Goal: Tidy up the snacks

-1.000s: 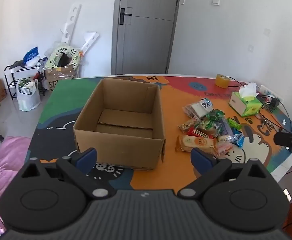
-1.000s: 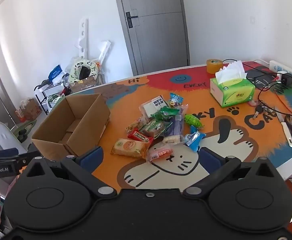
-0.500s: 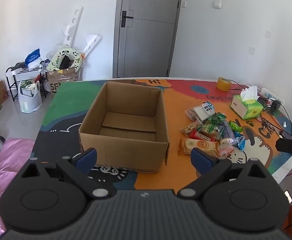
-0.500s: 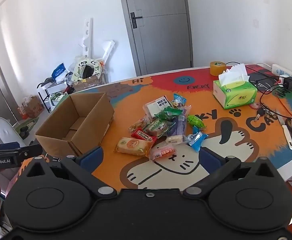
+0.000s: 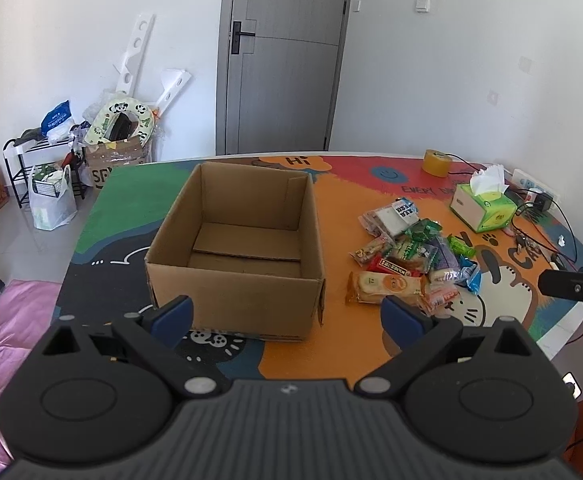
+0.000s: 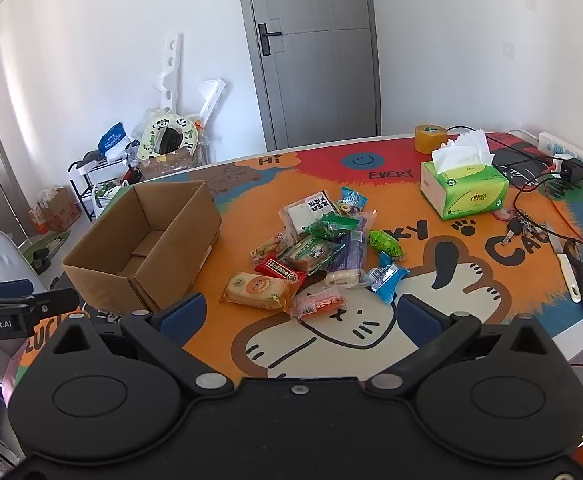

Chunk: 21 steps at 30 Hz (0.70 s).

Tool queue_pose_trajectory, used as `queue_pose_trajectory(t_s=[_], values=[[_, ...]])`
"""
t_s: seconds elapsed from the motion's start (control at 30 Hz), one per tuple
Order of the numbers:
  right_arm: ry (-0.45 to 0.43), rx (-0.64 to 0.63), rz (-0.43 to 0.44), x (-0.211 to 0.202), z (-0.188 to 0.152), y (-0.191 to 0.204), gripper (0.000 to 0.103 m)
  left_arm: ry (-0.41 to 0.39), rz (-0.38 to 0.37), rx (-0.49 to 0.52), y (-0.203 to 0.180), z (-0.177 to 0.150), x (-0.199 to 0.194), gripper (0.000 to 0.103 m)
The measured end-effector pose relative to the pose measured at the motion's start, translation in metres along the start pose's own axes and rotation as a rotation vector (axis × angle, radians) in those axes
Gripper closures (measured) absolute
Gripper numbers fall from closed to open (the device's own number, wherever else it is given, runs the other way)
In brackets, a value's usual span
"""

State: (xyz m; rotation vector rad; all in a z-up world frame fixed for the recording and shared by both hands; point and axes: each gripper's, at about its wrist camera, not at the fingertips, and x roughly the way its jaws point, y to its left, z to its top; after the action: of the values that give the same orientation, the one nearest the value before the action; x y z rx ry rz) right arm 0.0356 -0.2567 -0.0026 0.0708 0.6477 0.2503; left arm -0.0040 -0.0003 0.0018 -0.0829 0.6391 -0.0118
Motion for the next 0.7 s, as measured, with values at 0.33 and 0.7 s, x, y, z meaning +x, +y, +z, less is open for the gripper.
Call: queue_pose_trajectory(t_s=[0.33,0.7], values=[[-0.002,0.004,0.003,-0.0016,-0.0002,-0.0006,0.0,-0.008,-0.002,-0.002,0.0016,0.0003,-0.0027,0.004],[-0.004,-0.005,0.0,-0.0022,-0.0013,0.0015,0.0,-0.015,0.0,-0.002,0.0026,0.002,-0.0057,0.004]])
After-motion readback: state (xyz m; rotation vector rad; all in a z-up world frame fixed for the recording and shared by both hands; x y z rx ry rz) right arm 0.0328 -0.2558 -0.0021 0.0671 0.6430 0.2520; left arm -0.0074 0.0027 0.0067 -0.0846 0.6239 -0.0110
